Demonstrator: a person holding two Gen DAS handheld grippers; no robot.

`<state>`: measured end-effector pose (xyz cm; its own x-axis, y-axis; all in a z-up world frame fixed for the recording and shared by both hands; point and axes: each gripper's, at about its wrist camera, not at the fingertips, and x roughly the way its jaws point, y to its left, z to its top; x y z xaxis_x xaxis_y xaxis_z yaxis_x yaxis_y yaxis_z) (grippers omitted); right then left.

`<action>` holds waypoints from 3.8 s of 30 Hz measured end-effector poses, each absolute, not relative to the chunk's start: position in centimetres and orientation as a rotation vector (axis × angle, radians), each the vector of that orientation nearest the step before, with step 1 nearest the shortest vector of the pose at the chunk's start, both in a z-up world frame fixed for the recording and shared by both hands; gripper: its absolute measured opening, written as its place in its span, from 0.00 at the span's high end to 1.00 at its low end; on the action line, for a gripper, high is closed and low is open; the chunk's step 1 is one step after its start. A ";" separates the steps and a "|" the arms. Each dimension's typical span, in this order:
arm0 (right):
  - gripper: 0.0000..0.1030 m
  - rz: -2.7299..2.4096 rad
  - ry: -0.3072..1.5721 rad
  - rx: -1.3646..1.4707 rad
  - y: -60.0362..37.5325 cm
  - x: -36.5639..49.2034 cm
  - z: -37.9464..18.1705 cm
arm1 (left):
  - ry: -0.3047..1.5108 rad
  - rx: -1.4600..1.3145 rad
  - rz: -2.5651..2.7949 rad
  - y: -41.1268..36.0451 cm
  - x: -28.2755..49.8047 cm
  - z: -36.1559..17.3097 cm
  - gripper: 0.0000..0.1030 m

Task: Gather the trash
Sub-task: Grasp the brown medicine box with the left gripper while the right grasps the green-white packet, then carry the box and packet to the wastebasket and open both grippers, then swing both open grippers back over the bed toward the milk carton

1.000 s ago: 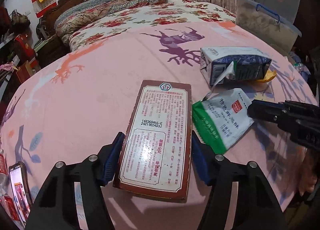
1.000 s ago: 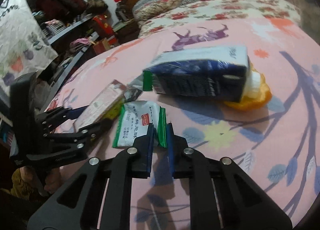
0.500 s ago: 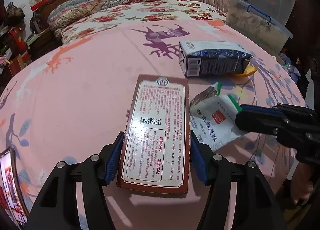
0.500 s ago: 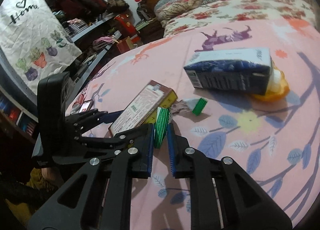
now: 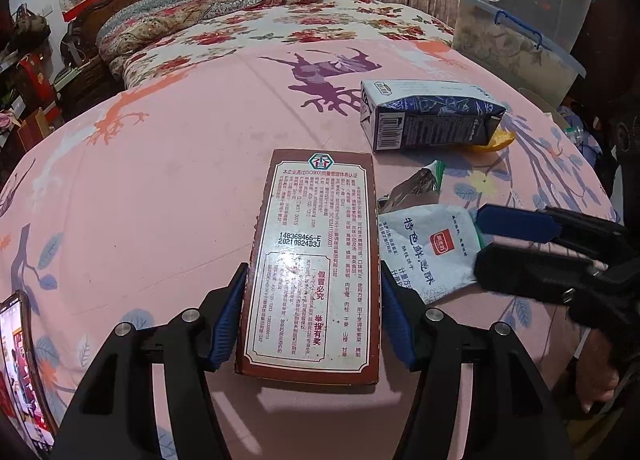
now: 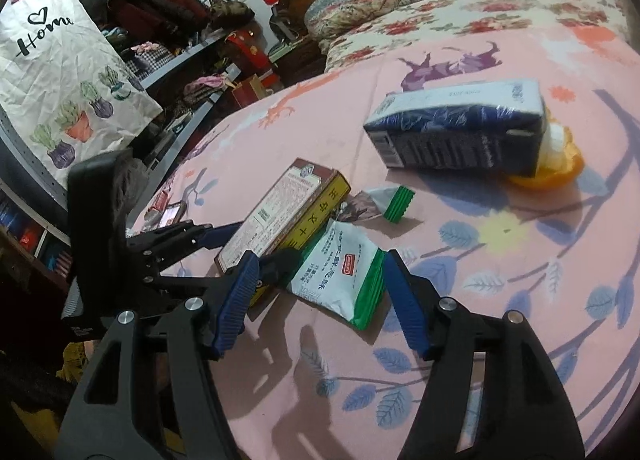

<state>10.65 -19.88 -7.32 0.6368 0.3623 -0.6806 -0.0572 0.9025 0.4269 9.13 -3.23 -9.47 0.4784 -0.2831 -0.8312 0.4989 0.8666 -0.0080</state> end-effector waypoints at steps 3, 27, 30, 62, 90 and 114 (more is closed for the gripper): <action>0.42 0.244 0.880 0.398 -19.9 11.1 -8.2 | 0.959 0.247 -0.484 -3.2 9.0 -9.5 0.44; 0.26 0.272 0.845 0.379 -21.4 11.3 -8.2 | 0.980 0.276 -0.401 -2.3 8.4 -9.0 0.45; 0.31 0.290 0.872 0.323 -20.3 11.7 -8.3 | 0.981 0.250 -0.407 -2.0 8.2 -9.3 0.45; 0.90 0.074 0.552 0.452 -35.9 0.5 -2.2 | 0.868 0.383 -0.756 -19.3 8.9 -1.4 0.45; 0.29 -0.616 0.422 0.656 -71.5 -2.5 -2.2 | 1.076 0.290 -1.137 -63.4 18.4 -6.8 0.17; 0.25 -0.570 0.291 0.656 -47.5 -9.6 -1.4 | 0.761 0.351 -0.769 -34.1 7.8 -3.0 0.17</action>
<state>-9.55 -47.47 -1.40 0.8092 -0.4042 -0.4264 0.5823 0.6481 0.4907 7.76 -34.10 -3.02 0.4752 -0.4940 -0.7281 0.7336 0.6794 0.0178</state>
